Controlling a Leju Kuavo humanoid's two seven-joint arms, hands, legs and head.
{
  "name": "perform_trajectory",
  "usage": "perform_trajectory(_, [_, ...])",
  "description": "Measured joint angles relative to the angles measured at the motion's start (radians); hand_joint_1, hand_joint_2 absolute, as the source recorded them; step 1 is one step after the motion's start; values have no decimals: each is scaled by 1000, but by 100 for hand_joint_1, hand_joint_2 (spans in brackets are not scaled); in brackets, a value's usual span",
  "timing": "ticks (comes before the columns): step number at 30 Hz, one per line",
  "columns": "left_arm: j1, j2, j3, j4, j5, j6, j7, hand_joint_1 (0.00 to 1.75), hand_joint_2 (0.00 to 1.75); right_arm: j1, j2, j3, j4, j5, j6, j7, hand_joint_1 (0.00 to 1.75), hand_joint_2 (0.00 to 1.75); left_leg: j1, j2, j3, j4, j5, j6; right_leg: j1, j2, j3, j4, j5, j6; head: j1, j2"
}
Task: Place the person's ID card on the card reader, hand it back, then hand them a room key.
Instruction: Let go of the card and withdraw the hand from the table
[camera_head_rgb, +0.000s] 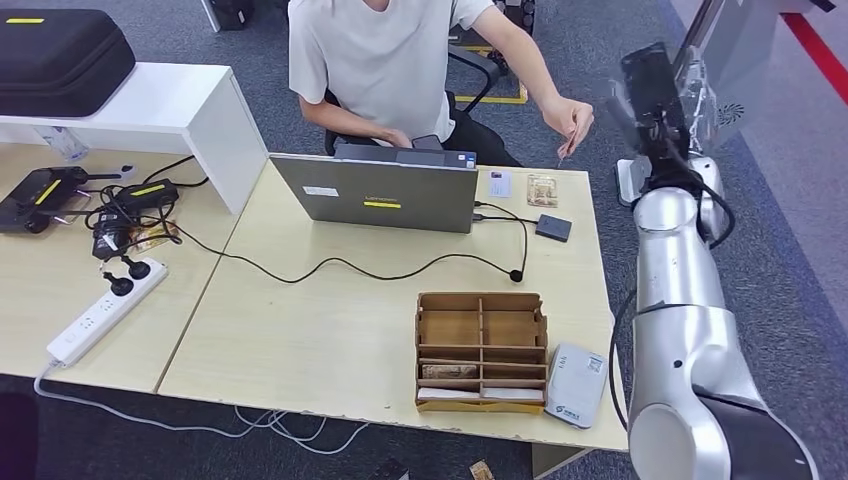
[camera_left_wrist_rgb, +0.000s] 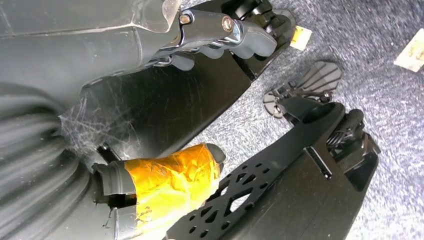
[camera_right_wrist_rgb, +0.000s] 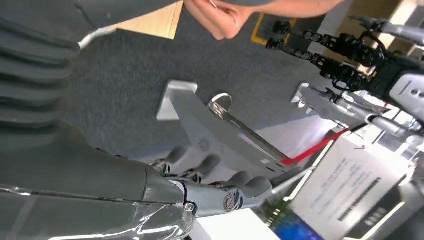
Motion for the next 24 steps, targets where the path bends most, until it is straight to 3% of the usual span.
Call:
perform_trajectory(4, [0, 15, 0, 0, 17, -25, -14, 0, 175, 20, -59, -156, 3, -171, 26, -55, 0, 0, 0, -3, -1, 0, 0, 1, 0, -3, 1, -1, 0, 0, 0, 0])
perform_trajectory(9, [6, 28, 0, 0, 44, -14, -43, 0, 175, 109, -189, -391, 42, -377, 57, -144, 0, 0, 0, -10, -1, 1, 0, 3, 0, -9, 4, -3, -1, 2, 1, 0])
perform_trajectory(14, [11, 37, 0, 0, 61, -20, -53, 0, 175, 246, -300, -580, 112, -452, 79, -208, 0, 0, 0, -11, -2, 0, -4, 5, 0, -10, 5, -4, -3, 4, 1, 0])
perform_trajectory(20, [11, 40, 0, 0, 77, -32, -43, 0, 175, 421, -369, -725, 192, -525, 88, -197, 0, 0, 2, -16, 3, -1, -6, 6, 2, -15, 11, -5, -10, 6, 1, 0])
perform_trajectory(24, [9, 38, 0, 0, 87, -38, -32, 0, 175, 597, -375, -824, 258, -581, 126, -199, 0, 0, 3, -22, 4, -1, -9, 5, 3, -22, 15, -4, -14, 4, 1, 0])
